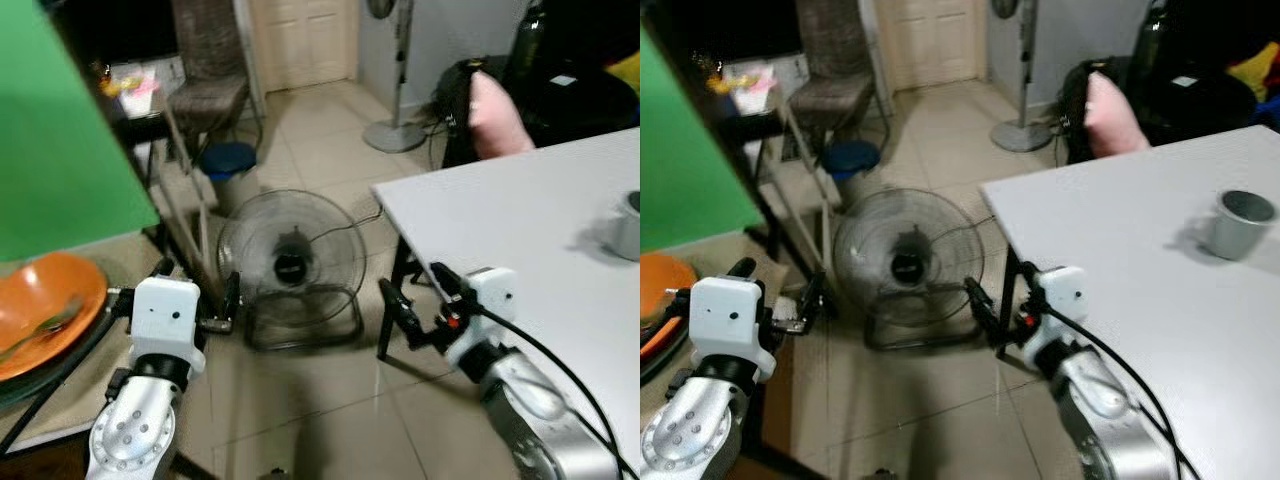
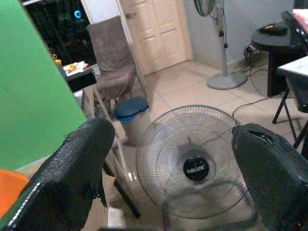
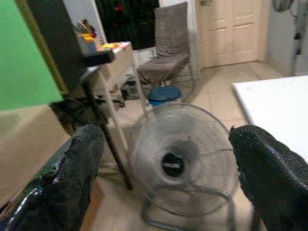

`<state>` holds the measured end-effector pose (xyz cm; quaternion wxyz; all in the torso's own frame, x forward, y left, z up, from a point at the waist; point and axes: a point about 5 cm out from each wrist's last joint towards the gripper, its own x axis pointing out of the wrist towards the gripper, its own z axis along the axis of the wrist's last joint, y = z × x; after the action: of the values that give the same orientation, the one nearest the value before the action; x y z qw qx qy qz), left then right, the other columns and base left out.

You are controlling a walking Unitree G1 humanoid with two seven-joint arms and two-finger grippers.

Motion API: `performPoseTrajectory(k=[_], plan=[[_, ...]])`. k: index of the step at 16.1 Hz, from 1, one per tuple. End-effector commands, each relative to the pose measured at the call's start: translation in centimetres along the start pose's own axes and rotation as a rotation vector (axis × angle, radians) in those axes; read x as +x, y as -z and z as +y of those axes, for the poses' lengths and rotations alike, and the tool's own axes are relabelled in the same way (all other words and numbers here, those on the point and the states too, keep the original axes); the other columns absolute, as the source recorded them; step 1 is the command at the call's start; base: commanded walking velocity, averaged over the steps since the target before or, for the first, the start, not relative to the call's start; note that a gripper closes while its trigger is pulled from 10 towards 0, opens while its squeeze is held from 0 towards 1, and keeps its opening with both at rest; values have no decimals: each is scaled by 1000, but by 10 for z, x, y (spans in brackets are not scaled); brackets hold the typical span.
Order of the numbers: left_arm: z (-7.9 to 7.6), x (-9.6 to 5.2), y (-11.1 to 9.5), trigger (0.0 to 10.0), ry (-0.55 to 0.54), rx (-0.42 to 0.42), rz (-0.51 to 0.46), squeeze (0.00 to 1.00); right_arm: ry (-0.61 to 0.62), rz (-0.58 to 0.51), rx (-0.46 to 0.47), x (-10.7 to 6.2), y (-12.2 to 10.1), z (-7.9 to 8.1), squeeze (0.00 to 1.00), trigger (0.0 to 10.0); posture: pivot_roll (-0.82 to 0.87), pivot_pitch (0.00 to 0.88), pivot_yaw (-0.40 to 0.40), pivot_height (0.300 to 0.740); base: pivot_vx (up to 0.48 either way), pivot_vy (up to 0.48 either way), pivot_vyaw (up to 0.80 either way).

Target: Setting the table

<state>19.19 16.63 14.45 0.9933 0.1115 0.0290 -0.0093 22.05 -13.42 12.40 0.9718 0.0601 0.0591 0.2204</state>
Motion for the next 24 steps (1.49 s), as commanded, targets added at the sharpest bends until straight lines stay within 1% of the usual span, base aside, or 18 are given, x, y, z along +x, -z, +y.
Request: performPoseTrajectory(k=[1, 3, 4, 7, 10, 11, 12, 13, 14, 16, 18, 20, 22, 24], plan=[[0, 1, -2, 10000, 2, 9, -1, 0, 3, 11, -11, 0, 1, -4, 0, 10000, -49, 0, 93, 740, 0, 289, 0], [-1, 0, -3, 10000, -1, 12, -2, 0, -29, 1, -32, 1, -1, -3, 0, 10000, -42, 0, 87, 740, 0, 283, 0], [-1, -1, -3, 10000, -3, 14, -1, 0, -54, 4, -61, 2, -2, -2, 0, 10000, -37, 0, 84, 740, 0, 281, 0], [1, -3, -4, 10000, -10, 20, -1, 0, -119, -5, -65, 2, -6, 2, 0, 10000, -27, 0, 79, 740, 0, 284, 800], [1, -4, -4, 10000, -11, 25, 0, 0, -135, -6, -57, 1, -5, 2, 0, 10000, -25, 0, 78, 740, 0, 287, 800], [1, -4, -6, 10000, -6, 42, -3, 0, -120, -19, -42, 1, -7, 1, 0, 10000, -24, 0, 77, 740, 0, 285, 469], [2, -1, -10, 10000, 1, 57, -17, 0, -77, -13, 18, 2, -7, -3, 0, 10000, -22, 0, 74, 740, 0, 281, 0], [4, 2, -17, 10000, 5, 68, -38, 0, -60, -26, 60, 4, -9, -2, 0, 10000, -23, 0, 74, 740, 0, 285, 0], [6, 4, -19, 10000, 5, 72, -46, 0, -51, -37, 76, 4, -11, -1, 0, 10000, -21, 0, 73, 740, 0, 285, 0], [9, 8, -22, 10000, 2, 80, -54, 0, -32, -46, 91, 7, -11, 0, 0, 10000, -22, 0, 70, 740, 0, 287, 0], [14, 12, -23, 10000, -11, 82, -56, 0, -34, -46, 95, 9, -10, 4, 0, 10000, -22, 0, 67, 740, 0, 291, -681], [20, 18, -25, 10000, -27, 71, -57, 0, -29, -42, 105, 8, -10, 3, 0, 10000, -26, 0, 70, 740, 0, 306, -800], [21, 19, -25, 10000, -21, 72, -54, 0, -25, -38, 108, 8, -10, 3, 0, 10000, -29, 0, 69, 740, 0, 304, -800], [20, 20, -24, 10000, 11, 81, -47, 0, -7, -28, 116, 4, -9, -1, 0, 10000, -36, 0, 70, 740, 0, 309, 0]])
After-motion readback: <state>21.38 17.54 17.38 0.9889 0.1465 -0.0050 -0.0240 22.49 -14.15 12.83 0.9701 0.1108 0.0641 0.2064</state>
